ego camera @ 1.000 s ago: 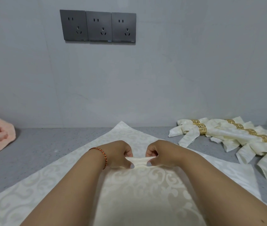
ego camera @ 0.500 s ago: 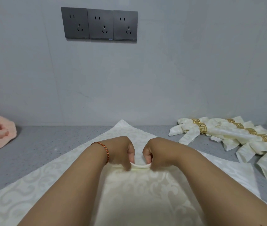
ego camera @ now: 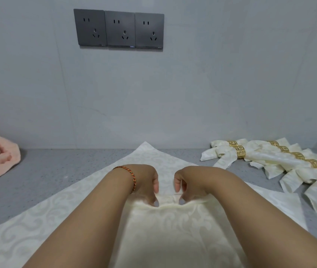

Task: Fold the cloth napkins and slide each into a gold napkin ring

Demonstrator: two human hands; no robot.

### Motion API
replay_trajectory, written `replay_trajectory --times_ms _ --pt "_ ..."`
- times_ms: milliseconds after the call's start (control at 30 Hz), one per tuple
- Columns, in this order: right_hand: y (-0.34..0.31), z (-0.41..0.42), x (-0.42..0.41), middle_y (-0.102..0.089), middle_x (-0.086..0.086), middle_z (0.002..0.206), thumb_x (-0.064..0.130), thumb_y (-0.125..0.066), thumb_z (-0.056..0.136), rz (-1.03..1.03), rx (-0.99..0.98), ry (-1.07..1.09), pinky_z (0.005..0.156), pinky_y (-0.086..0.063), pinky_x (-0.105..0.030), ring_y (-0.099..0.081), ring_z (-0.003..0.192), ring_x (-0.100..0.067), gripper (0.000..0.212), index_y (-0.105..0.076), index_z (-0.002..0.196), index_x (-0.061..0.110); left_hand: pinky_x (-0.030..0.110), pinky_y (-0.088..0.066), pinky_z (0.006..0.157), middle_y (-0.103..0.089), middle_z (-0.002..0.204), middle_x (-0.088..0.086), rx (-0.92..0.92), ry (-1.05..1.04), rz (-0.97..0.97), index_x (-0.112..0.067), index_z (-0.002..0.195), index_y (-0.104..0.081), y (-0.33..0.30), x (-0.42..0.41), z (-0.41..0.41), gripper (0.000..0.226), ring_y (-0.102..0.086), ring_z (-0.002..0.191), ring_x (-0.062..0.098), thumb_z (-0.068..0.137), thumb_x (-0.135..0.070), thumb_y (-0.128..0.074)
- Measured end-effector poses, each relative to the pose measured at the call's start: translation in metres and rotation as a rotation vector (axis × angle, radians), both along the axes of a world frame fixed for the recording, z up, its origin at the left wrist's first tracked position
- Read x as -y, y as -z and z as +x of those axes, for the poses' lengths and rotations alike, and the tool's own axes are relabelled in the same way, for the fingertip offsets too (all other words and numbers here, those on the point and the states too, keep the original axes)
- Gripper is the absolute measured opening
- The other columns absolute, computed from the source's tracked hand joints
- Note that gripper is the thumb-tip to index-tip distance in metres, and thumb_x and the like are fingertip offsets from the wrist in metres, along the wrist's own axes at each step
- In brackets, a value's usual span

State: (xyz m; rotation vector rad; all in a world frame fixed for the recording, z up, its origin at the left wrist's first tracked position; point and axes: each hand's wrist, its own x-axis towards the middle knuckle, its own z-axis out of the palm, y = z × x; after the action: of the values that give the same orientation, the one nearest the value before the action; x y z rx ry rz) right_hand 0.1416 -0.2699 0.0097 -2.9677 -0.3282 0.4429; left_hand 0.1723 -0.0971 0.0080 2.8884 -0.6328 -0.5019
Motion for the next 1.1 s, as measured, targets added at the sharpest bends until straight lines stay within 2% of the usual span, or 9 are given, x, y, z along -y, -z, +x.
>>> replay_trajectory --times_ms 133,300,500,633,767,867,933,1000,1100 --pt "-0.001 0.000 0.000 -0.058 0.009 0.096 0.032 -0.073 0.082 -0.010 -0.029 0.018 0.063 -0.040 -0.022 -0.055 0.086 -0.013 0.023 -0.062 0.101 0.025 0.028 -0.050 0.086 -0.066 0.102 -0.007 -0.012 0.011 0.063 -0.023 0.106 -0.067 -0.001 0.000 0.001 0.037 -0.064 0.101 0.016 0.073 -0.034 -0.080" --pt "-0.005 -0.001 0.001 -0.059 0.007 0.092 0.034 -0.071 0.083 -0.024 -0.067 0.022 0.059 -0.036 -0.019 -0.053 0.083 -0.013 0.018 -0.059 0.091 0.024 0.026 -0.045 0.078 -0.069 0.109 -0.001 -0.019 0.034 0.149 -0.019 0.108 -0.069 -0.005 0.004 -0.004 0.034 -0.058 0.087 0.015 0.078 -0.033 -0.076" --pt "-0.005 -0.012 -0.008 -0.060 0.003 0.095 0.031 -0.065 0.088 -0.104 0.009 0.002 0.059 -0.037 -0.022 -0.054 0.086 -0.017 0.012 -0.062 0.096 0.022 0.031 -0.050 0.083 -0.069 0.111 0.004 0.077 0.058 0.288 -0.014 0.110 -0.068 -0.010 0.009 -0.015 0.038 -0.065 0.103 0.024 0.082 -0.039 -0.070" --pt "0.004 -0.026 -0.012 -0.066 -0.001 0.112 0.027 -0.064 0.087 -0.144 0.188 0.009 0.077 -0.034 -0.026 -0.059 0.104 -0.021 0.026 -0.064 0.111 0.018 0.041 -0.039 0.094 -0.066 0.111 0.005 0.200 0.018 0.287 -0.013 0.100 -0.064 -0.003 0.009 -0.029 0.028 -0.061 0.107 0.027 0.085 -0.036 -0.067" --pt "0.012 -0.046 -0.020 -0.061 0.000 0.092 0.012 -0.055 0.086 -0.288 0.433 -0.058 0.076 -0.024 -0.033 -0.057 0.092 -0.027 0.012 -0.060 0.096 0.017 0.036 -0.026 0.088 -0.061 0.086 -0.001 0.413 0.032 0.235 -0.022 0.084 -0.055 0.006 0.004 -0.049 0.008 -0.059 0.093 0.026 0.085 -0.019 -0.063" --pt "0.016 -0.059 -0.020 -0.042 0.005 0.072 0.005 -0.052 0.081 -0.303 0.551 -0.123 0.071 -0.020 -0.034 -0.047 0.080 -0.026 0.019 -0.054 0.088 0.022 0.032 -0.026 0.090 -0.048 0.071 -0.006 0.539 0.038 0.208 -0.026 0.081 -0.056 0.012 -0.002 -0.063 0.022 -0.051 0.083 0.023 0.081 -0.005 -0.051" --pt "0.017 -0.064 -0.015 -0.041 0.005 0.071 0.003 -0.051 0.079 -0.291 0.570 -0.149 0.071 -0.020 -0.034 -0.047 0.079 -0.025 0.021 -0.061 0.091 0.018 0.031 -0.026 0.100 -0.060 0.087 -0.006 0.534 0.044 0.190 -0.030 0.091 -0.063 0.014 -0.006 -0.069 0.033 -0.054 0.095 0.023 0.081 -0.002 -0.049" --pt "0.018 -0.068 -0.012 -0.055 0.001 0.084 0.003 -0.050 0.080 -0.267 0.558 -0.163 0.072 -0.021 -0.033 -0.053 0.085 -0.026 0.025 -0.066 0.094 0.016 0.030 -0.023 0.106 -0.065 0.113 -0.004 0.491 0.046 0.184 -0.027 0.107 -0.068 0.015 -0.011 -0.074 0.036 -0.051 0.113 0.022 0.085 -0.004 -0.051" --pt "0.017 -0.074 -0.009 -0.065 -0.002 0.104 0.005 -0.049 0.082 -0.235 0.478 -0.168 0.076 -0.025 -0.031 -0.057 0.097 -0.026 0.030 -0.068 0.102 0.018 0.030 -0.019 0.110 -0.063 0.122 -0.005 0.377 0.006 0.133 -0.024 0.110 -0.069 0.017 -0.013 -0.078 0.033 -0.042 0.122 0.022 0.090 -0.007 -0.051"
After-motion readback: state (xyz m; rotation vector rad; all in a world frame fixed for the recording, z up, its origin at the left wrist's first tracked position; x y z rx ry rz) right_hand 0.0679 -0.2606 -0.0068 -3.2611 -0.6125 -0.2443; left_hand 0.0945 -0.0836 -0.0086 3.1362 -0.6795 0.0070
